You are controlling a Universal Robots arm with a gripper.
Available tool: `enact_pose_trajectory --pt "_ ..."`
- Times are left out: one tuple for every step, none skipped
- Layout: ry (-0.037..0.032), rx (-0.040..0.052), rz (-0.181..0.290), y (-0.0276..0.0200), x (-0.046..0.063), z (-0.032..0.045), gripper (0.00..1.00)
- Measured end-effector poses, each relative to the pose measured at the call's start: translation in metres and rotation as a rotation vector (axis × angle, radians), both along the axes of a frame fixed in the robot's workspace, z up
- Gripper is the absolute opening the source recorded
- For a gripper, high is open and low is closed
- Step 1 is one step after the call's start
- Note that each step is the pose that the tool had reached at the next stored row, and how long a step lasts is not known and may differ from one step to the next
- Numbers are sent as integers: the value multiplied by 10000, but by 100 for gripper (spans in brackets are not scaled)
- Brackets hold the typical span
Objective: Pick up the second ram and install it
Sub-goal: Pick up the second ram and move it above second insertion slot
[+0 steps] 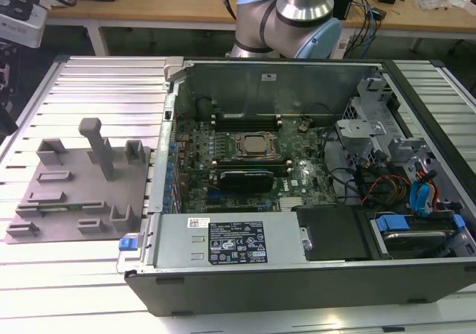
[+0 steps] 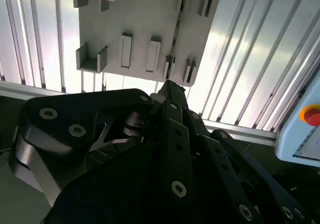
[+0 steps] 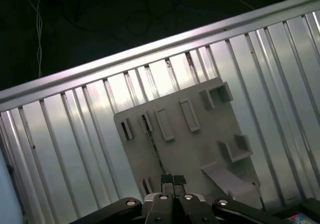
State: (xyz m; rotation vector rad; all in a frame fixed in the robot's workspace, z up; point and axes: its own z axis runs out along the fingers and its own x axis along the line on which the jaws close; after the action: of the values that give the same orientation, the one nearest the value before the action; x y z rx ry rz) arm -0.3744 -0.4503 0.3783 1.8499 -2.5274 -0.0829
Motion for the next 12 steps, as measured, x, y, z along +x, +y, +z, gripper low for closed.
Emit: enact_pose_trajectory --pt "0 0 170 0 0 0 8" --pt "0 0 343 0 0 0 8" --pt "1 0 483 0 0 0 8" --pt "1 0 630 0 0 0 8" --pt "0 1 735 0 0 0 8" --pt "0 0 816 0 0 0 8" --pt "0 0 948 0 0 0 8" --pt "0 0 1020 0 0 0 8" --pt "0 1 1099 0 0 0 8" --pt "1 0 1243 0 0 0 8" --pt "1 0 1396 0 0 0 8" --pt "0 0 1565 0 0 0 8"
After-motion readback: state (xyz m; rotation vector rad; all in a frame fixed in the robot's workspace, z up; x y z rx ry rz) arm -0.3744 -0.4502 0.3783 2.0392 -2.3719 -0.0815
